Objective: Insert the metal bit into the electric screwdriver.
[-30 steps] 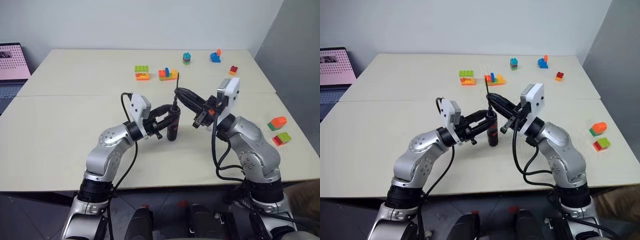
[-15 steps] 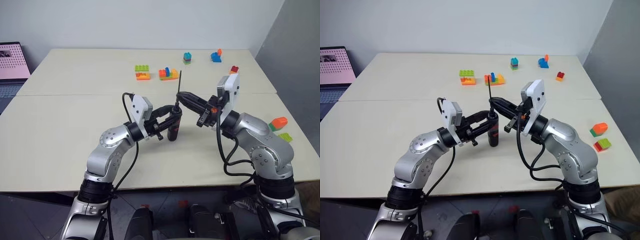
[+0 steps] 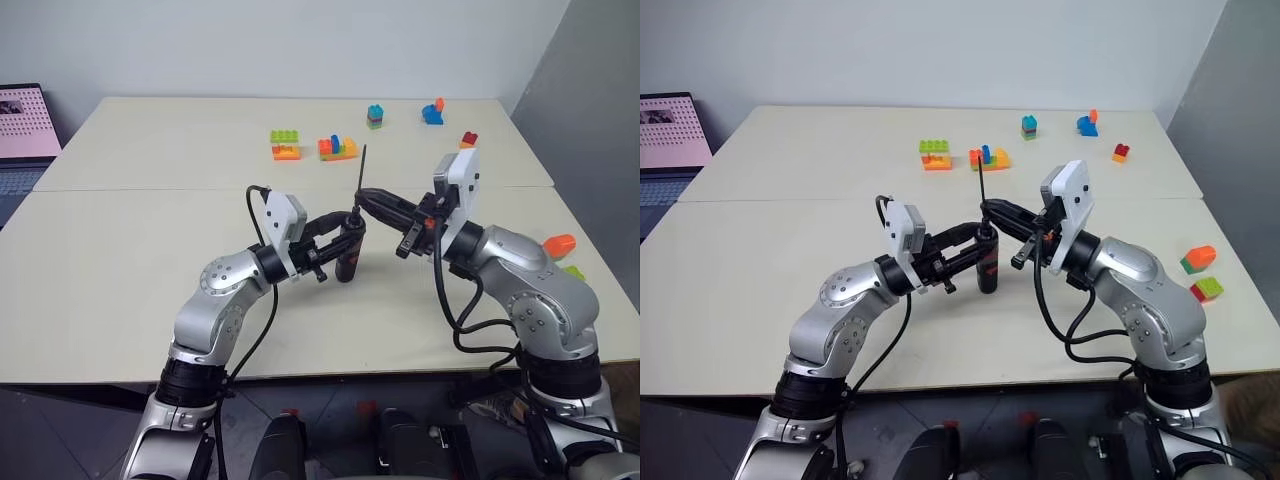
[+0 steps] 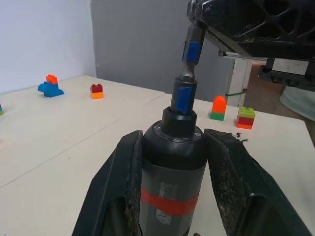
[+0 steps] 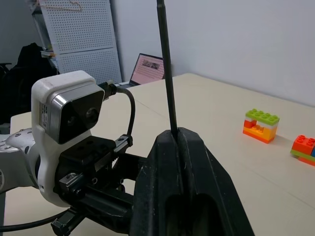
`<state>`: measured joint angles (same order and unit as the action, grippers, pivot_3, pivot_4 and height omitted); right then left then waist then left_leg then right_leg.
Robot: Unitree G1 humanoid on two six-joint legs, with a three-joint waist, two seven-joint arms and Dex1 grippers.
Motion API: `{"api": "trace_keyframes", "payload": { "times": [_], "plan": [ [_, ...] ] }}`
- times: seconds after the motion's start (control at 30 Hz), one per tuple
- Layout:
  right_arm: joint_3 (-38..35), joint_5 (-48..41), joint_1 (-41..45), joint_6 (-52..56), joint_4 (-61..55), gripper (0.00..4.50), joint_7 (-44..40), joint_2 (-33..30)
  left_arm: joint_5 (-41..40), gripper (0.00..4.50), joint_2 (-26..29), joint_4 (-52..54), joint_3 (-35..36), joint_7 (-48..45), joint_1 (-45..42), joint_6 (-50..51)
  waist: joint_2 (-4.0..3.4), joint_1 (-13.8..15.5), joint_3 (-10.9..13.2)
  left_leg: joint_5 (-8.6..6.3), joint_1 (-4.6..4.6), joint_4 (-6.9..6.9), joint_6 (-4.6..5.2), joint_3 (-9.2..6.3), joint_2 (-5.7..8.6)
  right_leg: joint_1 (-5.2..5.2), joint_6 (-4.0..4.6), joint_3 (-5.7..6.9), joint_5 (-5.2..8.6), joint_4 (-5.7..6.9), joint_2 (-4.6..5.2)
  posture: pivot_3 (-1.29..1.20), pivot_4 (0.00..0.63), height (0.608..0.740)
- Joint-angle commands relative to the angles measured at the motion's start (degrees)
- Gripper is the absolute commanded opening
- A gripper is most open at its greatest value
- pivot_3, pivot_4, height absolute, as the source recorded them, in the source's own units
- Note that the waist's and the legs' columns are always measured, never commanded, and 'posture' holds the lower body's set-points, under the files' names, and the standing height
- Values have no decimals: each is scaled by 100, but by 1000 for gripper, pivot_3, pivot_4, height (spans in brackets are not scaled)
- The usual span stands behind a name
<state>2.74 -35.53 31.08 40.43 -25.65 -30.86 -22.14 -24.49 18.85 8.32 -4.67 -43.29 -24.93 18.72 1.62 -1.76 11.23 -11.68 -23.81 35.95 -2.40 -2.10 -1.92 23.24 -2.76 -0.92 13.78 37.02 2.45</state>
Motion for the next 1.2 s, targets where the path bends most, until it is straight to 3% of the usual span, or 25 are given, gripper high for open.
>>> {"api": "trace_keyframes", "payload": {
  "times": [0.03, 0.13, 0.17, 0.2, 0.57, 0.7, 1.1, 1.2],
  "plan": [
    [132, -225, -58, 232, -231, 0, -184, -67, 154, 1583, 65, -112, -1, 90, 33, 55, 0, 2, 0, 0, 0, 0, 0, 0, 0, 0, 0, 0, 0, 0, 0, 0, 150, 740],
    [88, -294, -91, 223, -281, 0, -223, -94, 151, 1583, 64, -114, -4, 92, 30, 61, 0, 2, 0, 0, -1, 0, 0, 0, 0, 0, 0, 0, 0, -1, 0, 0, 150, 740],
    [72, -323, -98, 209, -295, 426, -227, -91, 151, 1583, 63, -114, -6, 92, 29, 62, 0, 2, 0, 0, -1, 0, 0, 0, 0, 0, 0, 0, 0, -1, 0, 0, 150, 740],
    [45, -354, -102, 196, -304, 484, -219, -74, 150, 1582, 61, -114, -8, 92, 29, 61, 0, 3, 0, 0, -1, 0, 0, 0, 0, 0, 0, 0, 0, -1, 0, 0, 150, 740],
    [-352, -629, -60, 95, -283, 3095, -274, -181, 131, 1582, 50, -114, -10, 102, 32, 74, 0, 3, 1, 0, -6, -1, 0, -1, 0, 2, 0, 1, 0, -4, 0, 0, 150, 740],
    [-411, -640, -3, 30, -258, 3834, -286, -243, 125, 1582, 43, -116, -8, 107, 36, 71, 1, 1, 1, 0, -6, -3, 0, -1, 0, 4, 0, 1, 0, -6, 0, 0, 150, 740],
    [-548, -1115, 939, 625, 120, 3881, 6, -89, 133, 1582, 34, -116, -22, 115, 52, 65, 0, -6, 1, 0, -8, -4, 0, -1, 0, 5, 0, 1, 0, -6, 0, 0, 150, 740],
    [-531, -1221, 1140, 821, 302, 3391, 34, -72, 136, 1582, 26, -127, -27, 114, 44, 57, 0, -1, 1, 0, -8, -6, 0, -3, 0, 5, 0, 3, 0, -5, 0, 0, 150, 740]
  ]
}}
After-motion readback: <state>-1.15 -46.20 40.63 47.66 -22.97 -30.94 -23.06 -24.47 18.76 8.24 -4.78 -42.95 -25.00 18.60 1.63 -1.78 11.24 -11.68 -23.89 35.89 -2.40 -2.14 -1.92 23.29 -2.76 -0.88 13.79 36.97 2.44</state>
